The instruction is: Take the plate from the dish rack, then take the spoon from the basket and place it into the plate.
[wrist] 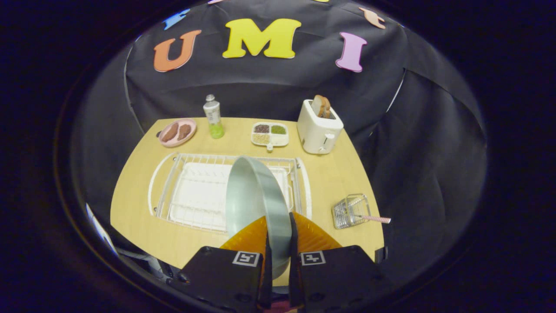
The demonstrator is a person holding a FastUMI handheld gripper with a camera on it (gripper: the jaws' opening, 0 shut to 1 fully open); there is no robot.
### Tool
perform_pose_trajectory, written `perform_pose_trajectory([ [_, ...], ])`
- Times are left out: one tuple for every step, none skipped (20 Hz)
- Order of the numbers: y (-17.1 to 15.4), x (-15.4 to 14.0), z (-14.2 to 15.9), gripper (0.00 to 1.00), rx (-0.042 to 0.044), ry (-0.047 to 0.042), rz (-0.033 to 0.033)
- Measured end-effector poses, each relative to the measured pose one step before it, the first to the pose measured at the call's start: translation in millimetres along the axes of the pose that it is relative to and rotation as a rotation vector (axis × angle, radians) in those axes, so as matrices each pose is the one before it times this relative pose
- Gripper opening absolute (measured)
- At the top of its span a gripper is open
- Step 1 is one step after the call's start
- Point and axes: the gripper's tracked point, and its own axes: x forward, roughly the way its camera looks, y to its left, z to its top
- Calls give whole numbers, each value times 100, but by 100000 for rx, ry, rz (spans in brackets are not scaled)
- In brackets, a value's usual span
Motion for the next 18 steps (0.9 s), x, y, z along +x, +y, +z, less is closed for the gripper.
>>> perform_pose_trajectory([
  [788, -194, -1869, 21, -104, -763, 2769],
  [725, -24, -1783, 21, 594, -66, 3078],
  [592, 191, -1827, 21, 1242, 740, 2948],
  [263, 380, -1845, 21, 1369, 913, 2706],
  [304, 490, -1523, 20, 1752, 696, 2271],
  [174, 572, -1214, 20, 872, -111, 1446],
  [110, 691, -1058, 20, 155, -396, 943],
  [49, 727, -1162, 20, 720, -401, 550],
  [-61, 647, -959, 20, 609, -84, 402],
  [-163, 593, -1024, 20, 639, 730, 61],
  [-161, 492, -776, 20, 368, -49, 812],
  [-236, 711, -556, 20, 644, -41, 843],
  [-592, 655, -717, 20, 974, 1277, 310],
  [171, 458, -277, 21, 2785, -884, 3727],
  [-160, 509, -134, 21, 1990, -483, 2356],
  [-362, 256, -107, 21, 641, -632, 1248],
  [-371, 27, -270, 21, -205, -411, 908],
  [-349, 218, -63, 21, -1079, -393, 185],
])
